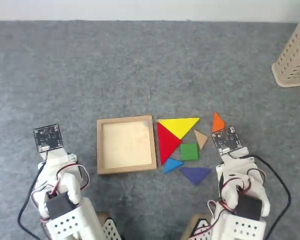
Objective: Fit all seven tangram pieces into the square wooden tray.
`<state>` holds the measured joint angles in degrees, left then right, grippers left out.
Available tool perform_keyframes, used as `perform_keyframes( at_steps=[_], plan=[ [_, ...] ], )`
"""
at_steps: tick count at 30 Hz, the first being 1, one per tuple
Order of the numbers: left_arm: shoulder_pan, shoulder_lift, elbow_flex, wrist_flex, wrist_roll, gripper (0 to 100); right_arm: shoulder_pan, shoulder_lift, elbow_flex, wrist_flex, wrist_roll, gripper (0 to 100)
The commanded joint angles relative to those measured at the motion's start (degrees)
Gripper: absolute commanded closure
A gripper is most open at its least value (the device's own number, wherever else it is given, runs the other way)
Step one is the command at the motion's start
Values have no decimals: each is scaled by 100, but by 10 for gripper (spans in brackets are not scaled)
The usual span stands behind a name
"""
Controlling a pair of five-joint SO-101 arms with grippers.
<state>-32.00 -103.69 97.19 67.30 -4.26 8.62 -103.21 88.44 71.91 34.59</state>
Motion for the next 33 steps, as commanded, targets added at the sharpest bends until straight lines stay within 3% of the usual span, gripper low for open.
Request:
perform_keyframes(
  at_steps=[1,7,14,20,26,33],
  plan=[
    [26,-44,-57,35,79,987,-163,-75,-343,-92,-88,925],
    [26,-44,-57,35,79,987,-198,233,-774,-92,-316,883],
    [26,-44,-57,35,79,987,-268,2369,-1837,-347,-448,879],
    [26,-44,-57,35,79,987,-1218,4145,-2145,-919,-484,879],
    [26,-44,-57,35,79,987,-1657,5516,-2760,-1305,-1363,879],
    [26,-44,-57,35,79,987,-1657,6870,-4352,-778,-2207,879]
  ],
)
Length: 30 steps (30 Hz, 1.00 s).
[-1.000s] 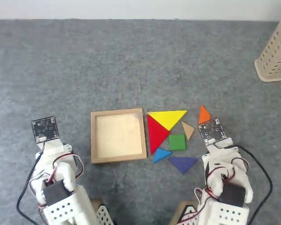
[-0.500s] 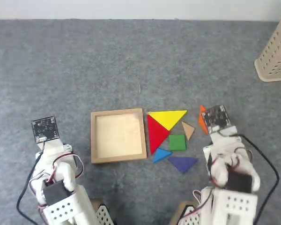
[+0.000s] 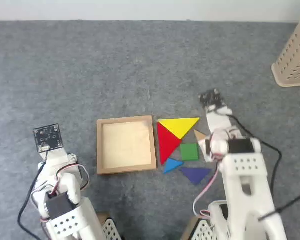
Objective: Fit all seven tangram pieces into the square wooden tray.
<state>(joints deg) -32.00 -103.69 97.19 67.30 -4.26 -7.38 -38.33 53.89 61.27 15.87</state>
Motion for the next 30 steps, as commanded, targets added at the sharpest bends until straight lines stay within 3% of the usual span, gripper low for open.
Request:
perform_keyframes(
  at_steps=[1,9,14,19,30],
  plan=[
    [26,-44,-57,35,79,987,-48,558,-1143,400,-422,878],
    [26,-44,-57,35,79,987,-66,2000,-2145,505,-440,750],
    [26,-44,-57,35,79,987,31,2923,-2716,505,88,747],
    [26,-44,-57,35,79,987,426,4013,-3587,400,-70,747],
    [26,-44,-57,35,79,987,505,5596,-4255,136,-475,749]
  ],
)
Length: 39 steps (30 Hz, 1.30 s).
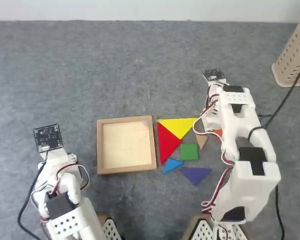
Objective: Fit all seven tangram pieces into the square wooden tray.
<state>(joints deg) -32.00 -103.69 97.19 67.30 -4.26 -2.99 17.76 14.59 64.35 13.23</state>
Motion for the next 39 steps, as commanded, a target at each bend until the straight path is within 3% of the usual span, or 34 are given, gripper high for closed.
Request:
perform_keyframes(
  at_steps=[1,10,16,26,39],
  plan=[
    [26,-44,-57,35,79,987,75,22,-325,-233,-264,749],
    [26,-44,-57,35,79,987,4,-901,-281,75,-299,749],
    [26,-44,-57,35,79,987,-558,-2018,141,567,-325,749],
    [26,-44,-57,35,79,987,-1684,-3705,2892,-1402,-466,749],
    [26,-44,-57,35,79,987,-2088,-3829,3842,-2413,-457,749]
  ],
)
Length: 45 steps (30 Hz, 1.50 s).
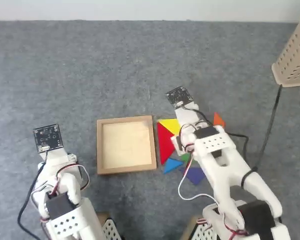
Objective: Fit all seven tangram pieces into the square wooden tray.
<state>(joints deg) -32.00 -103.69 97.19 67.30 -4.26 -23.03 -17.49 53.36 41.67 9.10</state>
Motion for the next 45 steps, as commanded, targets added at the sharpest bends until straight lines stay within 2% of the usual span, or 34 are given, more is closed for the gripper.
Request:
perform_keyframes(
  at_steps=[1,13,18,45],
  plan=[
    [26,-44,-57,35,79,987,-66,-303,-35,-145,-44,749],
    [26,-44,-57,35,79,987,13,-295,62,-180,-53,749],
    [26,-44,-57,35,79,987,13,-295,316,-585,-53,749],
    [26,-44,-57,35,79,987,13,-295,334,-567,-44,749]
  ],
)
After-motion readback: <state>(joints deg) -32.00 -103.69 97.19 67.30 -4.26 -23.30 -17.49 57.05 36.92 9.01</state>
